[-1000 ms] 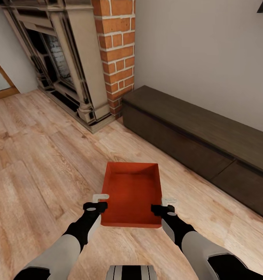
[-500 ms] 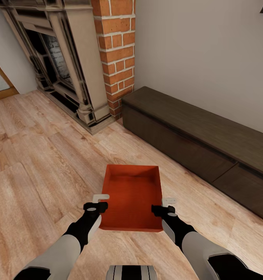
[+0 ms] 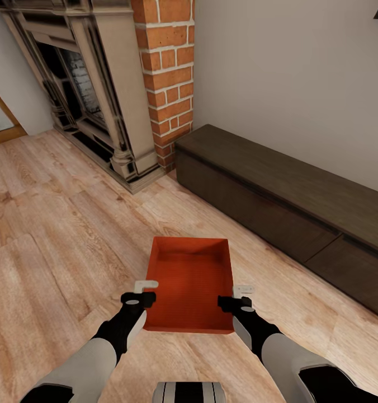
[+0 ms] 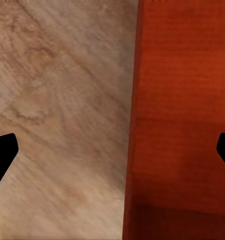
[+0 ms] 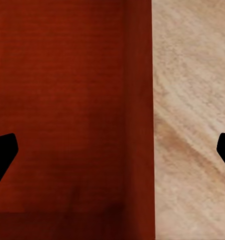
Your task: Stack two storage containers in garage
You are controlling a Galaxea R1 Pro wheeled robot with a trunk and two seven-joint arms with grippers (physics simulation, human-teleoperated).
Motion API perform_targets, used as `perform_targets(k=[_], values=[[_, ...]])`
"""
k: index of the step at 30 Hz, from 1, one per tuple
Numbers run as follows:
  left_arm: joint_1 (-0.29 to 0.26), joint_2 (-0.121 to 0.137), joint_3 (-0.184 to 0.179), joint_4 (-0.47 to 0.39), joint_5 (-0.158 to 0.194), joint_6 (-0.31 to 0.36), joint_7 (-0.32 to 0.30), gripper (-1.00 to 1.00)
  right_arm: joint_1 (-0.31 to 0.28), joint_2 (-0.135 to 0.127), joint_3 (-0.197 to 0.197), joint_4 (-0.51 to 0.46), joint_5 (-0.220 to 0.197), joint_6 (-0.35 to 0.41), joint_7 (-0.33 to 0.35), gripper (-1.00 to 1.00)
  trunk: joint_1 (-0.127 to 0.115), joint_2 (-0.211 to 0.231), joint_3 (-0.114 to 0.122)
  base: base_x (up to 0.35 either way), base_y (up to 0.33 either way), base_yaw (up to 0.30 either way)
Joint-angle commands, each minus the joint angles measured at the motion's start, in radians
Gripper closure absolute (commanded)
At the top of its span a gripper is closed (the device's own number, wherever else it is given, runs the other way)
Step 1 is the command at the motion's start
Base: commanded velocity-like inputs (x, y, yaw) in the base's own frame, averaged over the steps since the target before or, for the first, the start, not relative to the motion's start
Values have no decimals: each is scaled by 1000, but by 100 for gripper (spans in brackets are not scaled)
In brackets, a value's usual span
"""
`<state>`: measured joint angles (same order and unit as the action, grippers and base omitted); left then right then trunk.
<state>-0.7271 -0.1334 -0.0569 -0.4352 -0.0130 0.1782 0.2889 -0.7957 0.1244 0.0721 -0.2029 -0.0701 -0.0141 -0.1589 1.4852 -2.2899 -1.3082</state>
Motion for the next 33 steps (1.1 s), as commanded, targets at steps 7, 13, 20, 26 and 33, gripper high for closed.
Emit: perform_targets(k=[7,13,20,26,33], values=[[0,-2,-2,-15,-2,5,17,-100,0,0,8,0,-7,-4,-5,-100,0,0,-1,0,0,0],[0,-2,-1,-16,0,4,19,-100,0,0,8,0,-8,0,-7,-100,0,0,-1,0,0,0],[0,-3,-1,-16,2,4,19,-100,0,0,8,0,-5,-1,-14,-100,4,-7,-4,0,0,0],[0,-3,-2,-16,-1,4,19,-100,0,0,8,0,-5,-1,-14,-100,27,-49,-23,0,0,0],[0,-2,-1,-16,-2,4,19,-100,0,-1,7,0,-8,-1,-15,-100,46,-84,-38,0,0,0]])
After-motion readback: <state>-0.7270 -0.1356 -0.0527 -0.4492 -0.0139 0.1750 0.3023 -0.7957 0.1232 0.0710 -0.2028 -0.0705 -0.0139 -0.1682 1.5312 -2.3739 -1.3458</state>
